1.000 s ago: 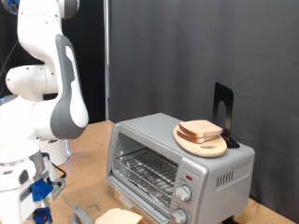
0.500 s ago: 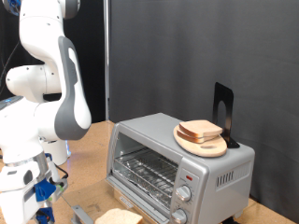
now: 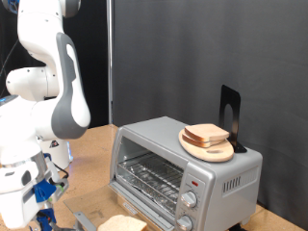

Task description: Make a piece of toast with the oven

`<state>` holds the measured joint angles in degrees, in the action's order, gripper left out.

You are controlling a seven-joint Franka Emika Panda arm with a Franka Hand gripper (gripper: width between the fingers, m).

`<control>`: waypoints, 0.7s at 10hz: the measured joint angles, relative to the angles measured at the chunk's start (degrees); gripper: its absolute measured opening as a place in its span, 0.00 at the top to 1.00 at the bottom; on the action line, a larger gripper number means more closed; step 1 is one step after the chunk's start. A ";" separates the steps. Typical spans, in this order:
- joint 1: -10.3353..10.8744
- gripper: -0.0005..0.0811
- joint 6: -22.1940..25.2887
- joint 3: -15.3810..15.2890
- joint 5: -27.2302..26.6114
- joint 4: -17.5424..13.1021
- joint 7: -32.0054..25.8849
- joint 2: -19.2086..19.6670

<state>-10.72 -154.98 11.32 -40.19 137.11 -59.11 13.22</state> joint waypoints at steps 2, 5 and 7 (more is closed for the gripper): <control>0.00 0.55 0.01 0.33 0.63 0.23 0.61 -0.54; 0.26 0.55 -0.96 0.31 1.08 0.18 2.76 -0.52; 0.42 0.55 -1.06 0.02 1.08 0.05 3.41 -0.51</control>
<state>-10.30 -156.03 11.34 -39.12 137.16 -55.70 12.71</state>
